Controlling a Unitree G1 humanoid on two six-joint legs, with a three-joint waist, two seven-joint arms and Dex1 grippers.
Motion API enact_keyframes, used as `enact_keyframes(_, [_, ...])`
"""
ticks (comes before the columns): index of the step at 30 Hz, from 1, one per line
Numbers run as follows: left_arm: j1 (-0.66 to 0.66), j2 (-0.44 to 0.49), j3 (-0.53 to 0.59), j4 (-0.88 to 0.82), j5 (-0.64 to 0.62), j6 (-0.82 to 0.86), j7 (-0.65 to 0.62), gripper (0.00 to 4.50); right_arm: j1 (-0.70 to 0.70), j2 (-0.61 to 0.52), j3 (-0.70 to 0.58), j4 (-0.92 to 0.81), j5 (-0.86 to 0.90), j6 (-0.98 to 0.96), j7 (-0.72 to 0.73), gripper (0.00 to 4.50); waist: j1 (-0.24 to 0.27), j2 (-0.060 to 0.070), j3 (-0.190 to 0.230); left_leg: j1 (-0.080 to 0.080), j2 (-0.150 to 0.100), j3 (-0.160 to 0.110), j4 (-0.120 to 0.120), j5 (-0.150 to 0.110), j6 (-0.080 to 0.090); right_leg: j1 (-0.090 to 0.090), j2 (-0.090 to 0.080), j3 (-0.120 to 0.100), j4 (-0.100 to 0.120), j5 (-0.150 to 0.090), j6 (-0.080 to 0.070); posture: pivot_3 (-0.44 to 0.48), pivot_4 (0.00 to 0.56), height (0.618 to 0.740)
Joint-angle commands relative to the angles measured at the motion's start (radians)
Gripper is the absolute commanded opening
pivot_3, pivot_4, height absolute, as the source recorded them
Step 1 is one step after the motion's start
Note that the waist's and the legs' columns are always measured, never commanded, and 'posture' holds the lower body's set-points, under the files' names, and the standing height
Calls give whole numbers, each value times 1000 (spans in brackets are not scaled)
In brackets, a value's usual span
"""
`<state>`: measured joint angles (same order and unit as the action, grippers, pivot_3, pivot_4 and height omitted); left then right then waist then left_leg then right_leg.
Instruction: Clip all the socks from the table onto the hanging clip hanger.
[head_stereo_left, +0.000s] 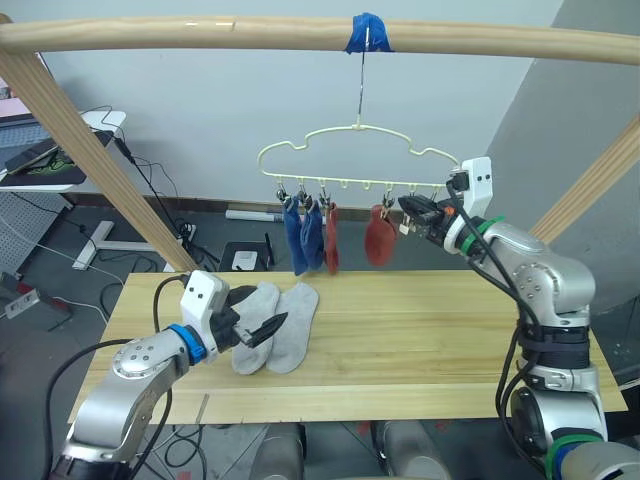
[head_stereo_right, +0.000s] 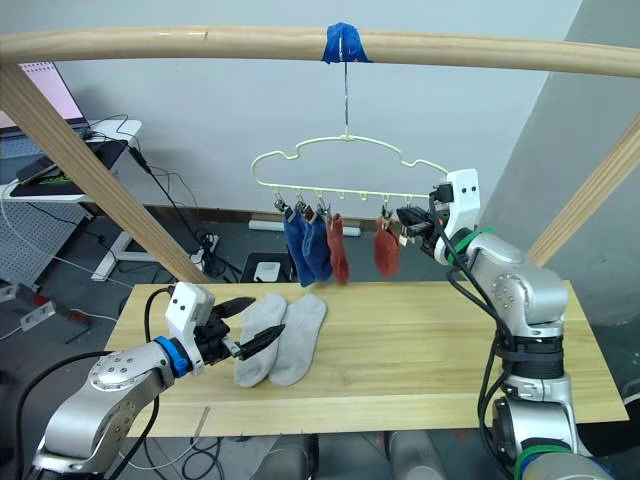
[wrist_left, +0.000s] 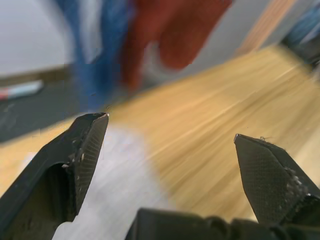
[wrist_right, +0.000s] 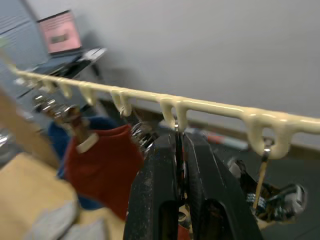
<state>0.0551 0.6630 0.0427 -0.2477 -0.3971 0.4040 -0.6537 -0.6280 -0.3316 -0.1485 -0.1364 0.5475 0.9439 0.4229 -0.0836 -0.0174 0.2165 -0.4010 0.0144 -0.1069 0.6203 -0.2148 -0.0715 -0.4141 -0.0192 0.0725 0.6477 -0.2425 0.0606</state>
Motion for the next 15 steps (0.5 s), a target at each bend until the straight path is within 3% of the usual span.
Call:
enact_keyframes(1, [-64, 17, -34, 133, 83, -81, -55, 4500, -23, -31, -4, -38, 66, 57, 52, 9, -1, 0, 0, 0, 0, 0, 0, 0, 0, 0, 0, 0, 0, 0, 0, -68, 195, 740])
enact_keyframes(6, [-200, -25, -92, 388, 187, -179, -75, 4500, -32, -39, 5, -37, 68, 56, 48, 9, 0, 0, 0, -1, 0, 0, -1, 0, 0, -1, 0, 0, -1, 1, 1, -83, 198, 740])
enact_keyframes(15, [-375, -152, -199, 588, 276, -300, -143, 4500, -27, -32, -5, -58, 84, 69, 13, 9, -7, 0, 0, -2, 0, 1, -3, 0, 0, -2, 0, 0, -1, 3, 6, -128, 197, 740])
